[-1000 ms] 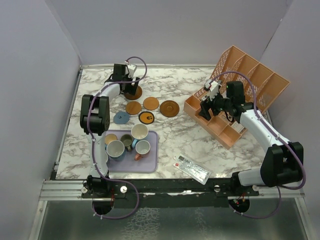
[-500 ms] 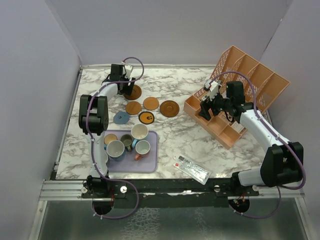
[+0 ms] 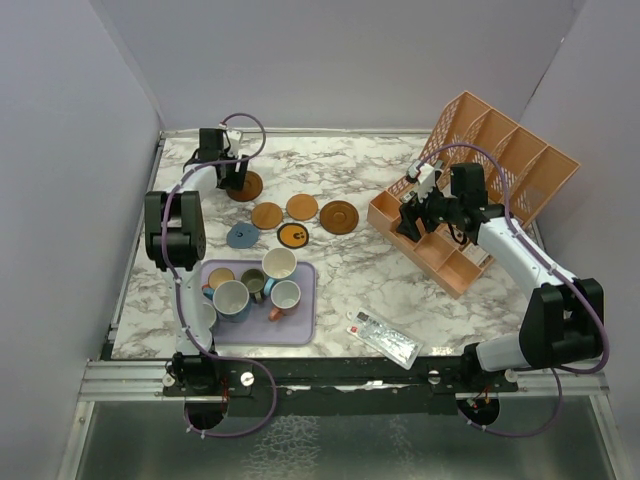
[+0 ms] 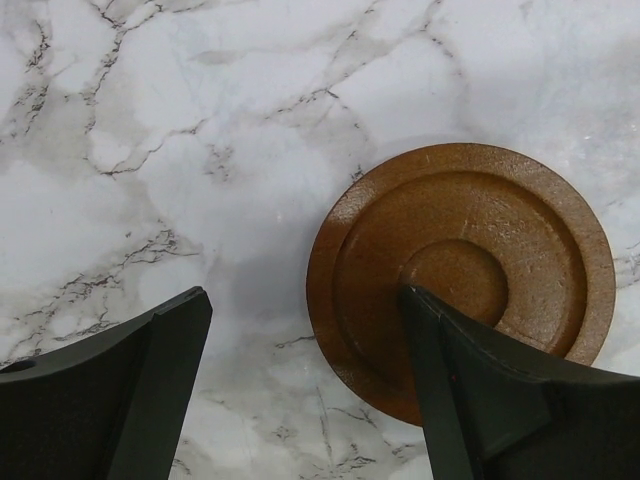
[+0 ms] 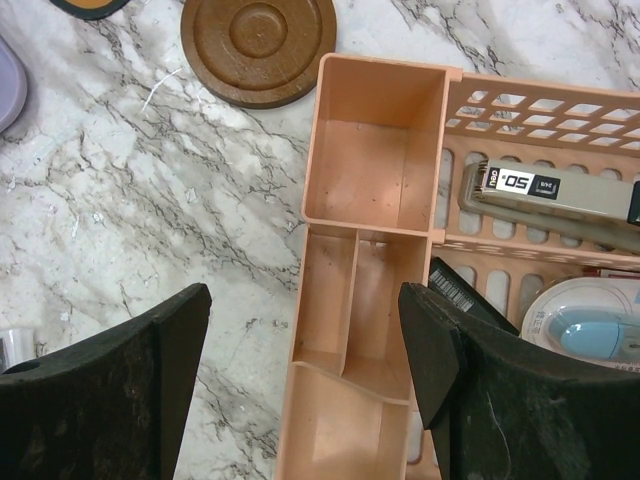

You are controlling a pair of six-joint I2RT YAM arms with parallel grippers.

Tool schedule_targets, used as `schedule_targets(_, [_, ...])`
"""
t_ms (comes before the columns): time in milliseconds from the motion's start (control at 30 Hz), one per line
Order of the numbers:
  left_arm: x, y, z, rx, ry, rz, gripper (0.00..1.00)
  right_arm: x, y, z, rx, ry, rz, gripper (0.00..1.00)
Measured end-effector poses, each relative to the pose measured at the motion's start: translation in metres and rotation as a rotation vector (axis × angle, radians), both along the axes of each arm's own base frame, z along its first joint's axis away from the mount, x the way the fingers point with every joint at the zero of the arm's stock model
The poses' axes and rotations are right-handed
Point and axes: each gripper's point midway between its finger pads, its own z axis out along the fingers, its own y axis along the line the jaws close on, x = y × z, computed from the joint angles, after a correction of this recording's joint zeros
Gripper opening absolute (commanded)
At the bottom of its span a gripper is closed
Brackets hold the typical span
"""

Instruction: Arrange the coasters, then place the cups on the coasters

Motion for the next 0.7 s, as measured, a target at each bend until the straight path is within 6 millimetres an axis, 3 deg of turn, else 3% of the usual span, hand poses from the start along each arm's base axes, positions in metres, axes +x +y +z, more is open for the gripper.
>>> schedule_targets(167, [-0.005, -0.013, 0.01, -0.063, 0.005, -0.025, 0.89, 0.0, 0.0, 0.0, 0.001, 0.0, 0.0, 0.77])
schedule_targets(333, [-0.003, -0.049, 0.048, -0.142, -0.062, -0.121, 0.99, 0.0, 0.0, 0.0, 0.0, 0.0, -0.003, 0.77])
schedule_targets(433, [-0.005, -0.089, 0.08, -0.189, -0.122, -0.228, 0.99, 0.001, -0.002, 0.0, -0.006, 0.002, -0.014, 0.77])
schedule_targets(533, [-0.013, -0.132, 0.097, -0.216, -0.153, -0.334, 0.99, 0.002, -0.004, -0.001, -0.014, 0.003, -0.029, 0.77])
schedule_targets(700, [-0.036, -0.203, 0.097, -0.23, -0.147, -0.509, 0.99, 0.005, -0.011, -0.003, -0.029, 0.004, -0.063, 0.77])
